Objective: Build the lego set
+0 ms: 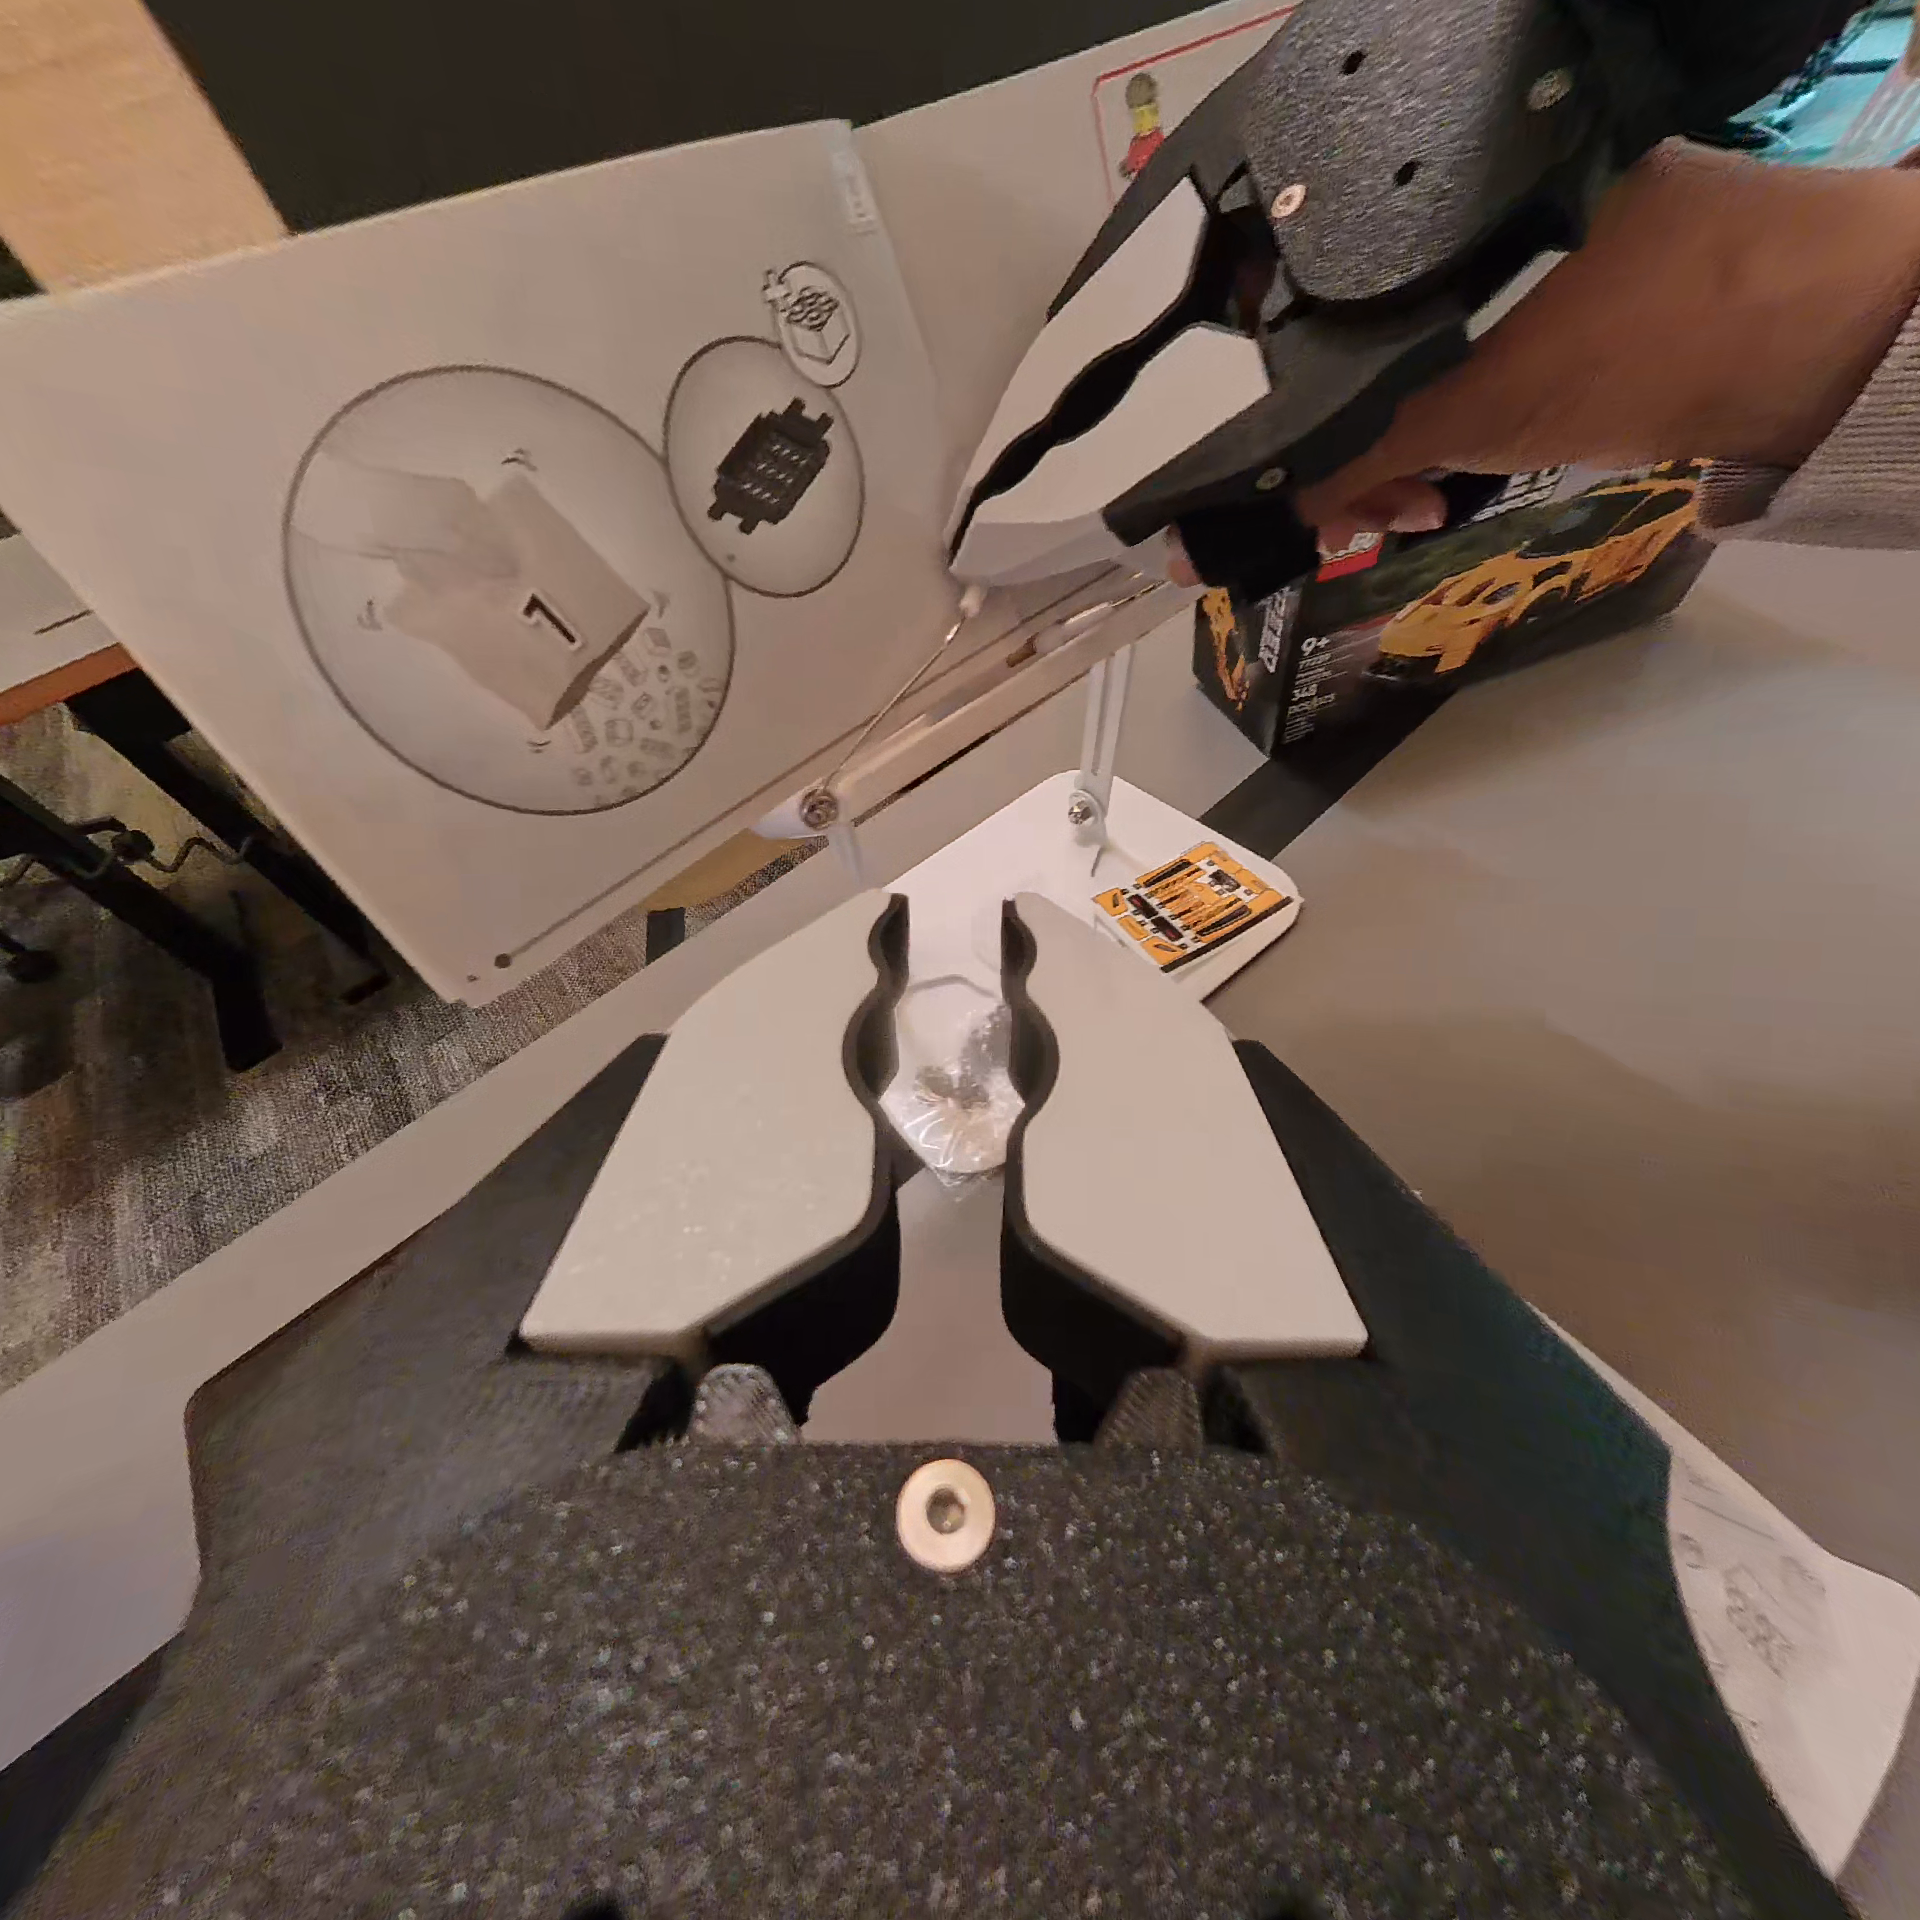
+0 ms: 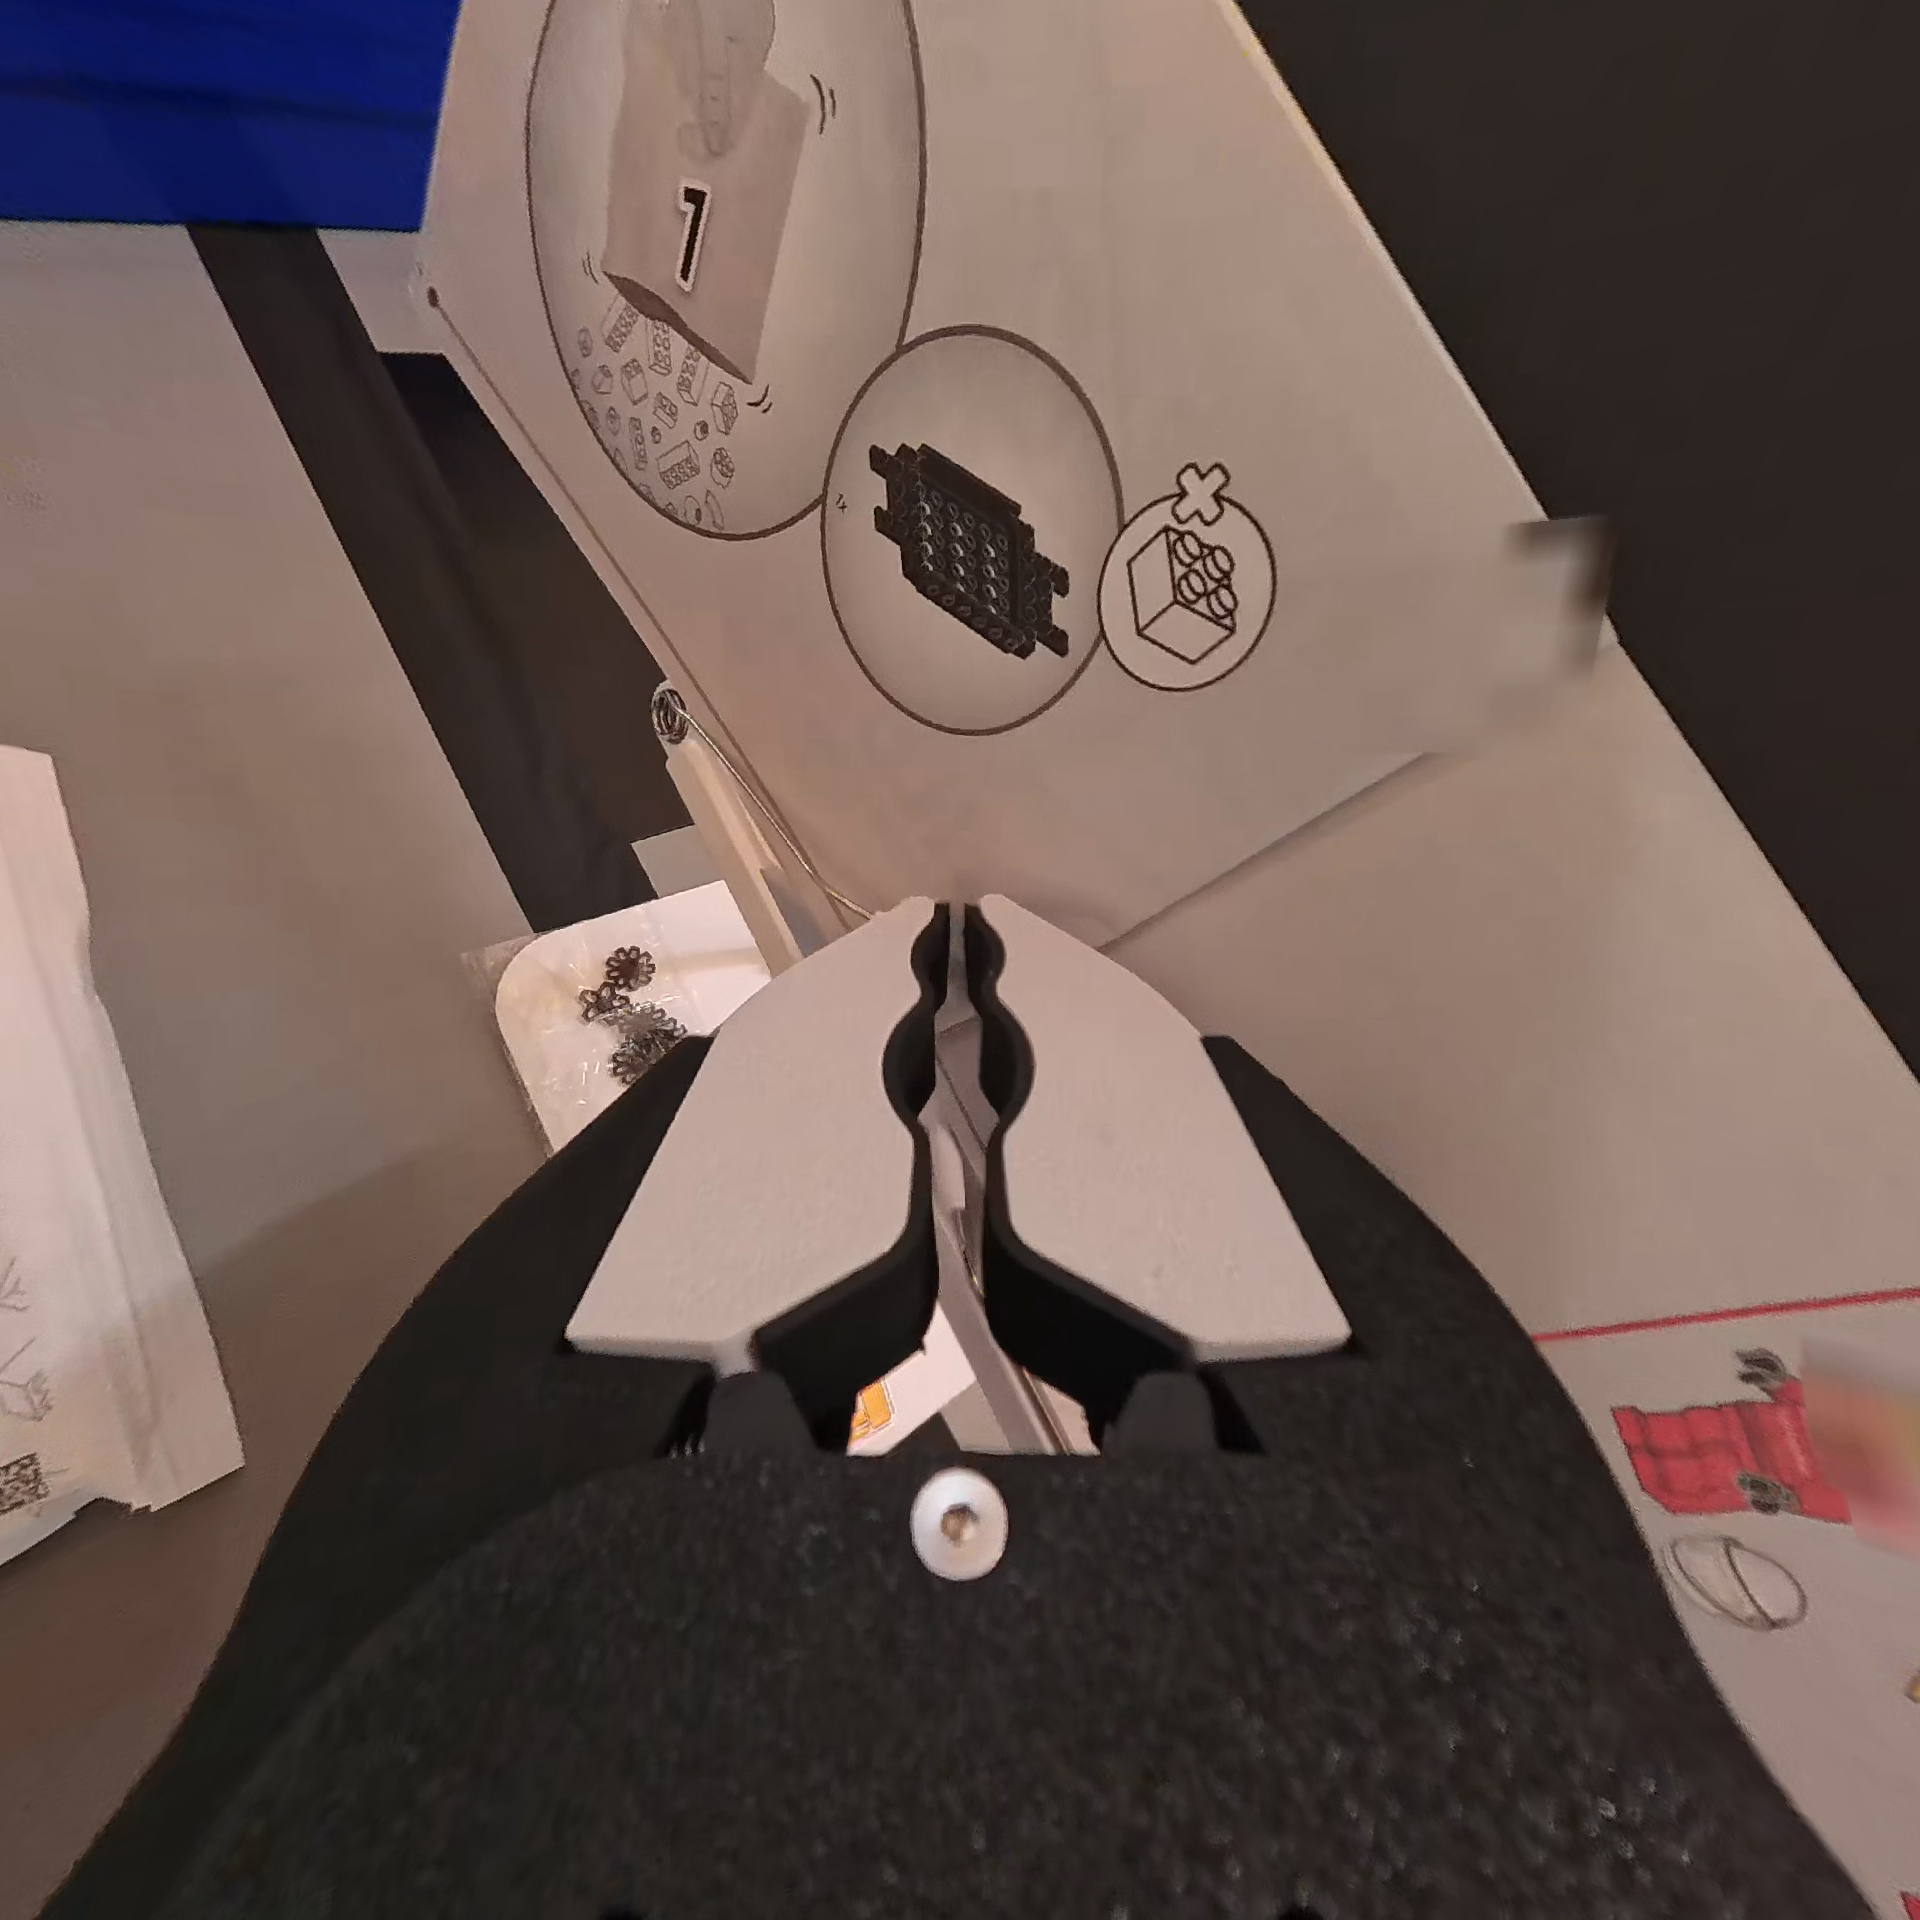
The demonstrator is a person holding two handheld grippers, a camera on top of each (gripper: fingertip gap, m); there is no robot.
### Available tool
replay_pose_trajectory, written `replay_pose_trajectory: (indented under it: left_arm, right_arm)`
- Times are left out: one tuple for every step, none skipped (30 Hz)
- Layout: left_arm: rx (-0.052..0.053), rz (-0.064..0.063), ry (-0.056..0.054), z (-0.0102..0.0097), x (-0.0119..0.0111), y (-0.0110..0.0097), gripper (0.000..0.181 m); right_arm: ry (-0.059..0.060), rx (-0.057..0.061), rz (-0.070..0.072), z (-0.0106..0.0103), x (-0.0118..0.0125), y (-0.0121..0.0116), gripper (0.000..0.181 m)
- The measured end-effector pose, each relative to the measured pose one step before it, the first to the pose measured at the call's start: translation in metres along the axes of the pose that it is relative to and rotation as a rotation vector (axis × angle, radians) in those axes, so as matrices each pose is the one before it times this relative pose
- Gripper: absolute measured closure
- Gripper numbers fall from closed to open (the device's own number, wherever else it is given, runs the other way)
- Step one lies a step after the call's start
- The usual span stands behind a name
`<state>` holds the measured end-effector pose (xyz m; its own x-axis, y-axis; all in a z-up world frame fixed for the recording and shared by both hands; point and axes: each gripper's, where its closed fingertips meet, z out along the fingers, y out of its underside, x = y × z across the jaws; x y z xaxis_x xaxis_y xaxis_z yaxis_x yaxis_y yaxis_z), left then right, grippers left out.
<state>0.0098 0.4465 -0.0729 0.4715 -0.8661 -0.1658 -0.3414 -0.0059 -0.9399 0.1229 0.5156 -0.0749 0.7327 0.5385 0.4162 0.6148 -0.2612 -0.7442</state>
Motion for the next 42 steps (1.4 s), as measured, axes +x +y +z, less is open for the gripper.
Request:
replay_pose_trajectory:
  left_arm:
    - [0.0038,-0.0005,-0.0019,-0.0017,0.00397,-0.00146,0.165]
    - [0.0079,-0.0065,0.0007,-0.00174,0.00419,-0.00148,0.165]
    - [0.0102,-0.0135,0.006,-0.00163,0.00477,-0.00156,0.165]
    - [0.013,-0.0174,0.0039,-0.00178,0.00434,-0.00163,0.165]
    - [0.0141,-0.0167,0.0007,-0.00201,0.00393,-0.00158,0.165]
    - [0.0115,-0.0149,-0.0052,-0.0024,0.00314,-0.00098,0.165]
    - [0.0094,-0.0115,-0.0099,-0.00275,0.00227,-0.00044,0.165]
    - [0.009,-0.0119,-0.0147,-0.0028,0.00136,0.00036,0.166]
    - [0.0075,-0.0154,-0.0164,-0.00241,0.0008,0.0013,0.166]
    - [0.003,-0.0189,-0.0159,-0.00196,0.00044,0.00258,0.167]
    - [0.0097,-0.023,-0.0199,-0.00209,-0.00042,0.00197,0.167]
    - [0.0175,-0.0253,-0.0224,-0.00283,-0.00086,0.0011,0.168]
    - [0.0158,-0.0254,-0.0193,-0.00314,-0.00019,0.00096,0.17]
    - [0.0155,-0.0224,-0.0152,-0.00333,0.00078,0.00086,0.171]
    - [0.0153,-0.0118,-0.0219,-0.00356,0.00047,0.0008,0.174]
    - [0.0178,-0.0025,-0.0316,-0.0037,-0.00045,0.00049,0.178]
    - [0.0161,-0.001,-0.0299,-0.00342,0.00012,0.00079,0.181]
    - [0.0042,-0.0069,-0.0189,-0.00223,0.00206,0.00226,0.181]
    - [-0.0028,-0.0068,-0.0067,-0.00119,0.0041,0.00364,0.181]
    - [-0.0084,-0.0044,-0.003,-0.00057,0.00522,0.00482,0.181]
    - [-0.0127,-0.0065,0.0033,-0.00023,0.00652,0.00545,0.181]
    - [-0.016,-0.0069,0.0099,0.00036,0.00788,0.00582,0.181]
    - [-0.0238,-0.0042,0.0178,0.00094,0.00943,0.00664,0.181]
    - [-0.0298,0.0056,0.0176,0.0017,0.00964,0.00759,0.181]
    - [-0.0229,0.0207,0.0023,0.00199,0.00772,0.00712,0.181]
    - [-0.0065,0.0334,-0.0098,0.00144,0.00592,0.00572,0.181]
    - [-0.0011,0.0233,-0.0086,0.00124,0.00566,0.00553,0.181]
    - [0.0036,-0.0004,0.0125,0.00101,0.0082,0.00521,0.181]
    - [0.0115,-0.0066,0.0151,0.00127,0.00799,0.00417,0.181]
    - [0.0138,0.0177,0.0012,0.00158,0.00533,0.00378,0.181]
    - [0.0069,0.0452,-0.0157,0.00175,0.00199,0.00399,0.181]
    - [0.002,0.0492,-0.0302,0.00106,-0.00119,0.00363,0.181]
    - [0.0057,0.0312,-0.025,-0.00007,-0.00232,0.00255,0.181]
    - [0.0067,0.0064,-0.0146,-0.00096,-0.00292,0.00182,0.181]
    - [0.0027,-0.0106,-0.0131,-0.00158,-0.00485,0.00184,0.181]
    - [0.0075,-0.0181,-0.0107,-0.00197,-0.006,0.00077,0.181]
    - [0.0106,-0.0208,-0.0125,-0.00242,-0.00684,0.00015,0.181]
    - [0.0098,-0.0182,-0.014,-0.00266,-0.00697,-0.00012,0.181]
    - [0.0146,-0.0126,-0.0175,-0.00273,-0.00707,-0.00092,0.181]
    - [0.021,-0.0112,-0.0248,-0.00319,-0.00751,-0.00195,0.181]
    - [0.0249,-0.0137,-0.0222,-0.00331,-0.00663,-0.00291,0.181]
    - [0.0234,-0.0179,-0.02,-0.00326,-0.00576,-0.00353,0.181]
  right_arm:
    - [0.0055,0.0015,0.0033,-0.00156,0.00023,0.0003,0.178]
    - [0.0054,0.002,0.0037,-0.00158,0.00006,0.00019,0.176]
    - [0.006,-0.0002,0.0057,-0.0019,-0.00003,0.0003,0.169]
    - [0.0053,-0.003,0.0119,-0.00307,-0.00059,0.00024,0.166]
    - [0.0042,0.0183,0.0183,-0.00532,-0.00211,-0.00303,0.166]
    - [-0.0037,0.0267,0.0268,-0.00762,-0.00532,-0.00491,0.167]
    - [-0.0097,0.0176,0.0308,-0.00841,-0.00851,-0.00424,0.168]
    - [-0.0115,0.0023,0.0293,-0.00766,-0.01083,-0.00177,0.168]
    - [-0.0216,-0.0091,0.0216,-0.00679,-0.01372,0.0004,0.168]
    - [-0.0175,-0.0107,0.013,-0.00618,-0.01415,0.00179,0.168]
    - [-0.0098,-0.0063,0.0079,-0.00601,-0.01353,0.00229,0.168]
    - [-0.004,0.0021,0.011,-0.00613,-0.01245,0.00179,0.169]
    - [0.0033,0.0134,0.0228,-0.00675,-0.01091,0.00136,0.171]
    - [0.0061,0.0187,0.0307,-0.00678,-0.00962,0.00157,0.176]
    - [0.0133,0.0171,0.0281,-0.00656,-0.0078,0.00294,0.179]
    - [0.0248,0.0147,0.0274,-0.00584,-0.00521,0.00422,0.181]
    - [0.0295,0.0176,0.027,-0.00544,-0.00341,0.00464,0.181]
    - [0.0255,0.0102,0.0317,-0.00504,-0.00322,0.00621,0.181]
    - [0.0099,0.0057,0.0405,-0.00481,-0.00471,0.00717,0.181]
    - [0.0024,0.0098,0.045,-0.00475,-0.00522,0.00703,0.181]
    - [-0.0002,0.0133,0.0383,-0.00475,-0.00487,0.00722,0.181]
    - [0.0117,0.0138,0.0256,-0.00482,-0.00207,0.00785,0.181]
    - [0.019,0.0128,0.0177,-0.00485,0.00047,0.00853,0.181]
    - [0.0079,0.0101,0.0231,-0.00482,0.00063,0.00858,0.181]
    - [0.0029,0.0061,0.0278,-0.005,0.00157,0.00848,0.181]
    - [0.0094,0.0059,0.0192,-0.00492,0.00379,0.0077,0.181]
    - [0.0138,0.0144,0.0104,-0.00488,0.00553,0.0056,0.181]
    - [0.011,0.0227,0.0084,-0.00466,0.00591,0.00382,0.181]
    - [0.0214,0.0082,0.0121,-0.00339,0.0078,0.00474,0.181]
    - [0.013,0.0141,0.0076,-0.00186,0.007,0.00324,0.181]
    - [0.0066,0.0273,0.0019,-0.0013,0.00606,0.00095,0.181]
    - [0.0151,0.024,-0.0101,-0.00074,0.00719,0.0012,0.181]
    - [0.0196,0.0125,-0.0206,-0.00034,0.00762,0.00242,0.181]
    - [0.0161,0.0181,-0.0214,-0.0009,0.00699,0.00146,0.181]
    - [0.0134,0.0208,-0.0152,-0.00152,0.00654,0.00112,0.181]
    - [0.0101,0.0243,-0.0077,-0.00179,0.00609,0.00117,0.181]
    - [0.0095,0.029,0.0013,-0.00239,0.00567,0.00105,0.181]
    - [0.0183,0.0297,0.0036,-0.00293,0.00585,0.00107,0.181]
    - [0.013,0.0333,0.0011,-0.00348,0.00408,-0.00001,0.18]
    - [0.0119,0.0276,0.0024,-0.00328,0.003,-0.00093,0.18]
    - [0.0094,0.0232,-0.0057,-0.00284,0.00212,-0.00305,0.18]
    - [0.0065,0.0216,-0.023,-0.00247,0.00146,-0.00491,0.18]
